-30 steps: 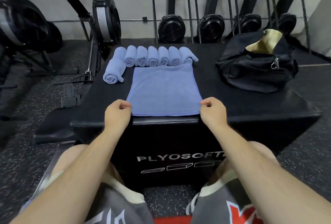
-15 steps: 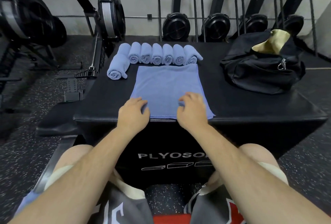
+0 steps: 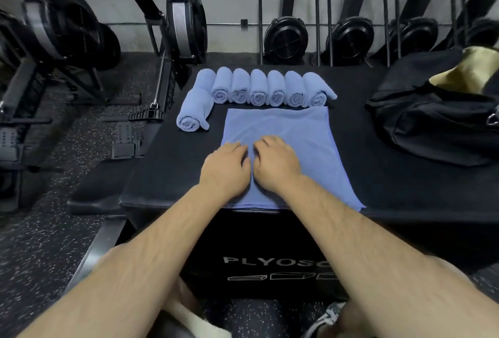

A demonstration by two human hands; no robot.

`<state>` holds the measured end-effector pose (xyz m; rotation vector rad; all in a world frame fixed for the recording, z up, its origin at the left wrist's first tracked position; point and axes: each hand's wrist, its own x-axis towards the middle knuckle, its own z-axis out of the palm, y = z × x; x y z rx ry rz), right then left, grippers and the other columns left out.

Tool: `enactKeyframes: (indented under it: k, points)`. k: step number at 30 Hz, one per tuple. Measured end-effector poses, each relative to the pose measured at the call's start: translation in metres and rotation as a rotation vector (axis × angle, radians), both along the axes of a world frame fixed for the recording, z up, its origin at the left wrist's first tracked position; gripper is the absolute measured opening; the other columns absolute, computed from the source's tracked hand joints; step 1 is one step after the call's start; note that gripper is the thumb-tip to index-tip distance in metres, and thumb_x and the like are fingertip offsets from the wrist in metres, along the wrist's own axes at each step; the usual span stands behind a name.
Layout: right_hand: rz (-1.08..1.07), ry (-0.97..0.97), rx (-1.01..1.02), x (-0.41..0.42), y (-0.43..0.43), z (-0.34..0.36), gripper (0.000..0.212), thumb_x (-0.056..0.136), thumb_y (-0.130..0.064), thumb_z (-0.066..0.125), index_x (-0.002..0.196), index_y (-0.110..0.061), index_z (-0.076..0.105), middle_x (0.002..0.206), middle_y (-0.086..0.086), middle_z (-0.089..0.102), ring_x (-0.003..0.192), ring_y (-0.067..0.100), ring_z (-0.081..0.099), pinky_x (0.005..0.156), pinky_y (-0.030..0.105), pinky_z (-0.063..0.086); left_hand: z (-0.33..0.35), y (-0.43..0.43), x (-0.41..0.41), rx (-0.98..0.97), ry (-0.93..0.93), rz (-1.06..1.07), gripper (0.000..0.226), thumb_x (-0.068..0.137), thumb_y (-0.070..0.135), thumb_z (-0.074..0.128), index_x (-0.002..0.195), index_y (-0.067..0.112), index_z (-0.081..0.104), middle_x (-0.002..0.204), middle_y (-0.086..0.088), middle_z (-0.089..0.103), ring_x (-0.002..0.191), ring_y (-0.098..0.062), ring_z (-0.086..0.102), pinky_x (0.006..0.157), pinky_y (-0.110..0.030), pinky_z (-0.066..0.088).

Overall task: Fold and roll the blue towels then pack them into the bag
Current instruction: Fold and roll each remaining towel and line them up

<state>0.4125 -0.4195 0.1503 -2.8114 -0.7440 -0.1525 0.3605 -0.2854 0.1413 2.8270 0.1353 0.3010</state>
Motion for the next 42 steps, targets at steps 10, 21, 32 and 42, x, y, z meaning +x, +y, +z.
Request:
enactKeyframes:
  k: [10, 21, 32, 42]
  points:
    - [0.055, 0.129, -0.014, 0.016, 0.001, -0.019, 0.058, 0.107, -0.046, 0.025, 0.162, -0.027, 0.021, 0.17, -0.002, 0.011, 0.157, 0.021, 0.004, 0.126, 0.039, 0.001, -0.001, 0.018, 0.049, 0.089, 0.072, 0.063, 0.05, 0.109, 0.03, 0.025, 0.153, 0.009, 0.038, 0.168, -0.006, 0.021, 0.156, -0.024, 0.011, 0.124, -0.044, 0.012]
    - [-0.127, 0.187, 0.062, 0.062, 0.009, -0.013, 0.054, 0.108, -0.032, 0.027, 0.16, -0.02, 0.026, 0.17, 0.001, 0.016, 0.157, 0.022, 0.008, 0.126, 0.039, 0.008, -0.012, 0.01, 0.117, 0.079, -0.101, 0.035, 0.048, 0.097, 0.036, 0.029, 0.107, 0.015, 0.071, 0.121, -0.003, 0.068, 0.119, -0.028, 0.056, 0.085, -0.041, 0.042]
    - [-0.104, 0.133, 0.039, 0.104, 0.002, -0.019, 0.058, 0.105, -0.045, 0.029, 0.16, -0.026, 0.027, 0.17, -0.004, 0.015, 0.157, 0.018, 0.006, 0.127, 0.038, 0.001, 0.006, 0.04, 0.172, -0.307, 0.005, 0.397, 0.045, 0.099, 0.041, 0.053, 0.131, 0.009, 0.053, 0.134, -0.019, 0.054, 0.127, -0.04, 0.046, 0.103, -0.048, 0.039]
    - [-0.096, 0.11, 0.029, 0.103, 0.002, -0.019, 0.059, 0.105, -0.045, 0.029, 0.16, -0.025, 0.027, 0.17, -0.003, 0.015, 0.157, 0.019, 0.006, 0.127, 0.038, 0.001, 0.01, 0.04, 0.195, -0.718, -0.052, 0.439, 0.013, 0.094, 0.03, 0.06, 0.106, 0.029, 0.054, 0.101, 0.009, 0.06, 0.112, -0.025, 0.06, 0.108, -0.047, 0.041]
